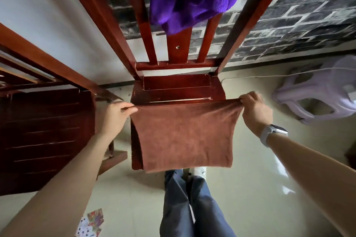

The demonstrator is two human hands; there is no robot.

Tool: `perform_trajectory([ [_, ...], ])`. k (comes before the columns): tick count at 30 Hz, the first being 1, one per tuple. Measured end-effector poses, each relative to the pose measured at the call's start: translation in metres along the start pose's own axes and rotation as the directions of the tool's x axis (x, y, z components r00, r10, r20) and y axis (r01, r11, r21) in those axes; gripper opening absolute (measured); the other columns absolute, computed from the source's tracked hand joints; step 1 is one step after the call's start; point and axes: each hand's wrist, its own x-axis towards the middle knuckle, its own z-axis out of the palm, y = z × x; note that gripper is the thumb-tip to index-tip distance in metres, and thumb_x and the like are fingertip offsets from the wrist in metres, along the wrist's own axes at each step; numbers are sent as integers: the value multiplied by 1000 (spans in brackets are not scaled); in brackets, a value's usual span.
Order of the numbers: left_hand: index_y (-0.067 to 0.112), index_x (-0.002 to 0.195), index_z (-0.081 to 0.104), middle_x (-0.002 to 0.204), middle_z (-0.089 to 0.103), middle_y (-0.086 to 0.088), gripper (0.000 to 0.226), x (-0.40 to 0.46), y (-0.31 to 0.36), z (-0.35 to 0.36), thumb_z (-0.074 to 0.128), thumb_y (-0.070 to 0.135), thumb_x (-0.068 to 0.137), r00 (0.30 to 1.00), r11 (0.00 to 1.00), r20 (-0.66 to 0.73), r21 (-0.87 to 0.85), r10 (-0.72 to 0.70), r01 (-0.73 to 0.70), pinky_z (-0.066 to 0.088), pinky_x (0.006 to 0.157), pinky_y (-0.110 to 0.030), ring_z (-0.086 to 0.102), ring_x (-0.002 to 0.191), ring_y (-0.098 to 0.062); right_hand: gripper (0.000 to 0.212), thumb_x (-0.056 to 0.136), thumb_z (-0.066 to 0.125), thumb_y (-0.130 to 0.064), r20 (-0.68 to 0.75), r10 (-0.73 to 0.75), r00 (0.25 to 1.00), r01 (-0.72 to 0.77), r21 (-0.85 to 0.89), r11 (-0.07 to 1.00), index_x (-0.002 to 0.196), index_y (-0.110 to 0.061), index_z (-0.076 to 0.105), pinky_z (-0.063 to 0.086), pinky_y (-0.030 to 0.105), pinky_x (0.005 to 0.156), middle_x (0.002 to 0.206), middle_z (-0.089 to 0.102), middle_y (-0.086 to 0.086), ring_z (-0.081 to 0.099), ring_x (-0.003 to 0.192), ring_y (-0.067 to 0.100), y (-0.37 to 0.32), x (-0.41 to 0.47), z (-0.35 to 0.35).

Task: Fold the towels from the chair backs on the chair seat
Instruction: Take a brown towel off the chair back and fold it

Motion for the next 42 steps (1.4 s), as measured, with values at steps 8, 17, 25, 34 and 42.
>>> perform_trajectory([
  [8,9,106,69,108,64,-11,23,70,-15,27,59,18,88,997,985,-13,156,74,-71,40,76,-31,60,96,-33,26,89,48,-8,7,-63,998,64,-55,996,111,-6,61,38,34,70,104,52,19,49,103,36,-3,61,28],
  [17,12,99,69,103,63,-10,19,95,-6,24,62,21,85,980,988,-180,145,81,-55,44,77,-35,59,92,-32,23,92,45,-13,-74,-116,990,110,-78,991,109,-5,59,43,39,68,108,55,20,53,98,40,-9,91,20],
  [25,5,90,71,86,67,-12,13,50,-29,26,69,8,78,931,911,-101,266,350,-314,45,70,-32,62,77,-31,9,81,62,2,-122,-336,934,323,-114,939,90,0,65,47,36,52,82,60,18,59,73,37,25,39,40],
  [34,7,76,70,78,66,-6,16,-40,-83,60,60,18,80,892,842,16,321,452,-433,50,63,-36,59,73,-25,12,77,61,-5,-48,-507,861,494,-162,854,89,-5,64,43,33,57,76,63,11,58,63,32,65,-50,84],
  [42,10,76,69,79,65,-3,9,-104,-103,88,64,17,78,920,851,76,358,385,-385,49,61,-28,63,73,-21,16,71,62,-5,69,-526,847,530,-171,831,87,-7,62,42,35,60,75,63,8,58,64,31,88,-96,112],
])
